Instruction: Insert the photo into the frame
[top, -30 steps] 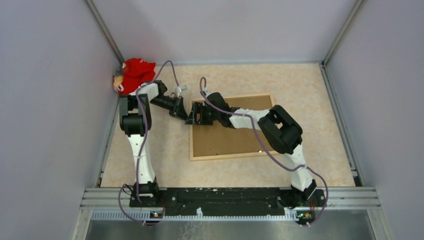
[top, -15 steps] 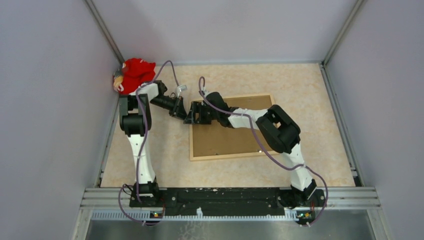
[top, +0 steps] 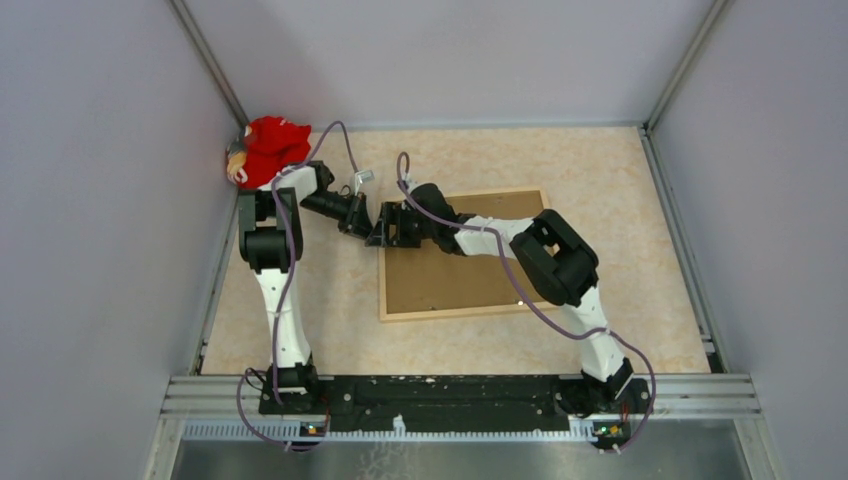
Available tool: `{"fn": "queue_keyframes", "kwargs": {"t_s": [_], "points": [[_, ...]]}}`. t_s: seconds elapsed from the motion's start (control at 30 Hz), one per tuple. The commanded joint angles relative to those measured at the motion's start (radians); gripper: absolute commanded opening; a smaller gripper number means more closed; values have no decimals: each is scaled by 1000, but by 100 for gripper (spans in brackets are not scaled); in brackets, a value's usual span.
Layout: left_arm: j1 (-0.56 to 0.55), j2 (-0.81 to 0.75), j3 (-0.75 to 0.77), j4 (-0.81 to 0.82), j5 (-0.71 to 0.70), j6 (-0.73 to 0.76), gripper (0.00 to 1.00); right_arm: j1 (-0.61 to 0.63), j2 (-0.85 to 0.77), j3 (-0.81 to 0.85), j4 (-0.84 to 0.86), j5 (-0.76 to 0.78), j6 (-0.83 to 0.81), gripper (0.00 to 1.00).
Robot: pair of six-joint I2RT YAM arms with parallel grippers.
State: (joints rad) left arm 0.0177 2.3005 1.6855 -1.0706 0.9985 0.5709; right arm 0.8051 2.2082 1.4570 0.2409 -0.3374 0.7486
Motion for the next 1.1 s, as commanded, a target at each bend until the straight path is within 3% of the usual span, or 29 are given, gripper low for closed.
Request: {"fn": "queue_keyframes", "kwargs": {"t_s": [0.0,0.3,0.47,0.57,0.83,1.07], "points": [[-14,7,-26,45,-81,41,0,11,39,39,-32,44,-15,77],[-14,-2,13,-16,-67,95,1,-14,-47,6,-2,17,-5,80],[-9,-14,104,-122,-69,176,12,-125,-233,-100,36,-33,17,91],[-9,-22,117,-144,-94,208,17,-223,-345,-143,-57,40,-41,95],[-14,-104,-61,-88,-232,291,25,-553,-484,-274,-298,359,-133,99],[-79,-173,-181,-47,-283,320,26,-689,-406,-285,-321,377,-164,99]]}}
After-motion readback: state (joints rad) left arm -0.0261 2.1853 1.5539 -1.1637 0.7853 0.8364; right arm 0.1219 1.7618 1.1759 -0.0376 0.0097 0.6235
